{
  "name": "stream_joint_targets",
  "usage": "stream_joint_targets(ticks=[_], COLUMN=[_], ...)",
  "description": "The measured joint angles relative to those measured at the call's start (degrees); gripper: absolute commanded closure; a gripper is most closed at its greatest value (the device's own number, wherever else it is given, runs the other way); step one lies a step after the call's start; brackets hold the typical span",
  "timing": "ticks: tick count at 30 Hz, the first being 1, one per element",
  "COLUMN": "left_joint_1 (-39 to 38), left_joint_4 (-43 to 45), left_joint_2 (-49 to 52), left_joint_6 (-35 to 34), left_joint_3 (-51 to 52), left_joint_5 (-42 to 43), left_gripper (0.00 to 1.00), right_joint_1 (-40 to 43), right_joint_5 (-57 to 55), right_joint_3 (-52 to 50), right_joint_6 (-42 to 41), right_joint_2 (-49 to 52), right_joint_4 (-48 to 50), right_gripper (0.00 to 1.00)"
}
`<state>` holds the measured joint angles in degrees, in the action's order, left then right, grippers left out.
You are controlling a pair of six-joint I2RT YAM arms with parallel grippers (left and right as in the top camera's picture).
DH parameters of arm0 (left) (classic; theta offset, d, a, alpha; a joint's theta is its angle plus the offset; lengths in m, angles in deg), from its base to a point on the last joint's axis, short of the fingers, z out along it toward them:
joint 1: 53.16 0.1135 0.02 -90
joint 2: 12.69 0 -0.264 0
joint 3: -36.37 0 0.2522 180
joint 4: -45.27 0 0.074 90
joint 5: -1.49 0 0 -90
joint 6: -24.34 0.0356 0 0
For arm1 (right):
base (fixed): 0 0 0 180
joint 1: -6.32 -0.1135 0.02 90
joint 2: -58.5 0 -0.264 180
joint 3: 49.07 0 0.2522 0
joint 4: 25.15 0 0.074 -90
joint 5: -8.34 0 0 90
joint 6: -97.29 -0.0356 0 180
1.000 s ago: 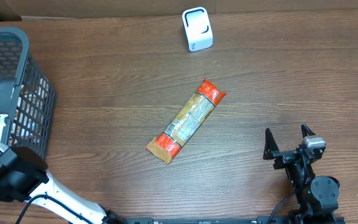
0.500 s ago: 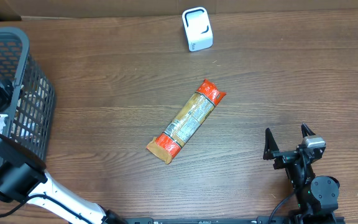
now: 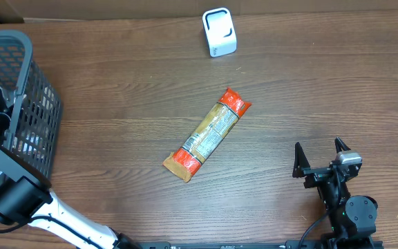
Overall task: Scan the item barcode
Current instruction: 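Return the left gripper into the basket and grasp the Pantree bag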
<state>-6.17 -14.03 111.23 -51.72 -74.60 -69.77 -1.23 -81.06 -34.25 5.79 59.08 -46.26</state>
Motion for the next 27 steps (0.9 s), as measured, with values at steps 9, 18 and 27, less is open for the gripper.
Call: stream_joint_targets(ticks=[9,18,27], left_joint_1=[0.0,0.2,0.5], left_joint_4=[8.4,13.6,16.3], left_joint_2=[-1.7,-3.3,-4.2], left_joint_6=[1.0,1.6,1.4], left_joint_3=[6.6,11.1,13.8], left_joint_5=[0.2,-0.7,-0.5], left_gripper=[0.0,0.18,0.58], right_joint_1=[0.0,0.0,0.0], right_joint_5=[0.0,0.0,0.0], right_joint_3=[0.0,0.0,0.0], right_joint_6=[0.0,0.0,0.0], right_joint_2=[0.0,0.0,0.0], right_joint_4=[0.0,0.0,0.0], right_gripper=[0.0,0.0,0.0])
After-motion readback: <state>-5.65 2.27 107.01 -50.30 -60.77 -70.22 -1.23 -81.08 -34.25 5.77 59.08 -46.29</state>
